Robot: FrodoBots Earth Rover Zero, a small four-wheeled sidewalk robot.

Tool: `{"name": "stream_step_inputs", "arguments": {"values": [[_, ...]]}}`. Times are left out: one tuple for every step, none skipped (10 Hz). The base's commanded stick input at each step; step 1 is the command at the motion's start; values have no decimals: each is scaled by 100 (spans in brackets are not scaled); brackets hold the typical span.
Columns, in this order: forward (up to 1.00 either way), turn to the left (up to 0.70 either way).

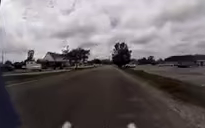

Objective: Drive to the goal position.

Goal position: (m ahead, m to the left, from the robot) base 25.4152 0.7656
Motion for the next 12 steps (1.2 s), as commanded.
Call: {"name": "stream_step_inputs", "arguments": {"values": [[60, 0], [60, 0], [60, 0], [60, 0], [60, 0], [60, 0], [60, 0], [60, 0], [60, 0], [60, 0], [60, 0], [60, 0]]}}
